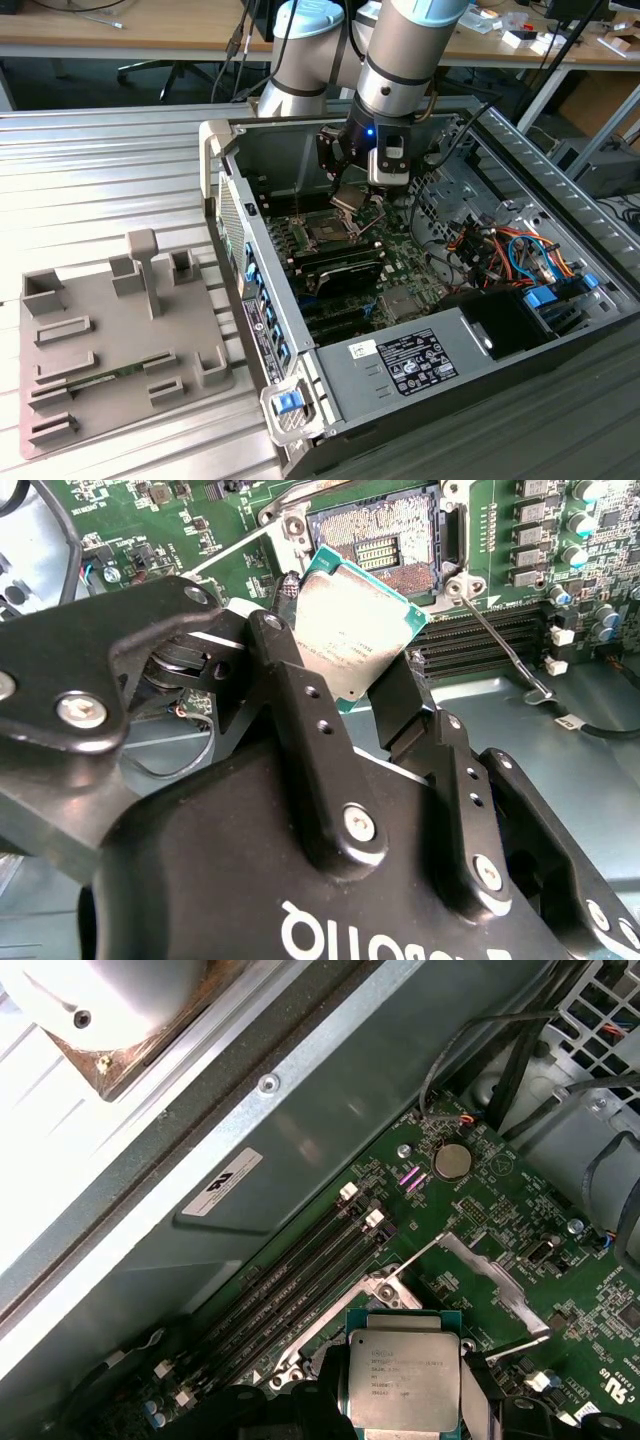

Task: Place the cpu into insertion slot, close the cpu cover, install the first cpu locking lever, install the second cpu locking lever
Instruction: 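Place the cpu into insertion slot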

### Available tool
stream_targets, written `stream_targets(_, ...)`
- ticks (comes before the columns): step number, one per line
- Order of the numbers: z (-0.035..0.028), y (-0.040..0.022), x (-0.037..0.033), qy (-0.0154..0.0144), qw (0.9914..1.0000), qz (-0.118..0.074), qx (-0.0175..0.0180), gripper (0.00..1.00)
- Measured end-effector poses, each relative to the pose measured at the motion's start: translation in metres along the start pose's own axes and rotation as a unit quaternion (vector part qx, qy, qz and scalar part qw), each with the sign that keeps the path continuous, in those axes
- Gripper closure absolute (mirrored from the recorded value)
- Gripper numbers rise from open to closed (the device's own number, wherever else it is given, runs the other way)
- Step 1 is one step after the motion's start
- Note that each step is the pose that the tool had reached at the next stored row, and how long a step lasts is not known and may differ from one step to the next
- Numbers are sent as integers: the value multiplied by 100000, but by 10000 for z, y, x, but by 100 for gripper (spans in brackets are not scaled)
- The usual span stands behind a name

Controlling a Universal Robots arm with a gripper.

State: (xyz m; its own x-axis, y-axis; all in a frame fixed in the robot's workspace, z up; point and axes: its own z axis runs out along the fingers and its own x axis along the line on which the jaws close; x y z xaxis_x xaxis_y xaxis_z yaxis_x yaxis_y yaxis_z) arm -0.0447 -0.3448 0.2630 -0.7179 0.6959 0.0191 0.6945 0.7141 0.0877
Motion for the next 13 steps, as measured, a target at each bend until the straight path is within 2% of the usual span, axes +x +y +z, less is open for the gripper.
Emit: stream_targets(13,3,0,0,-33,99999,370,-9,45)
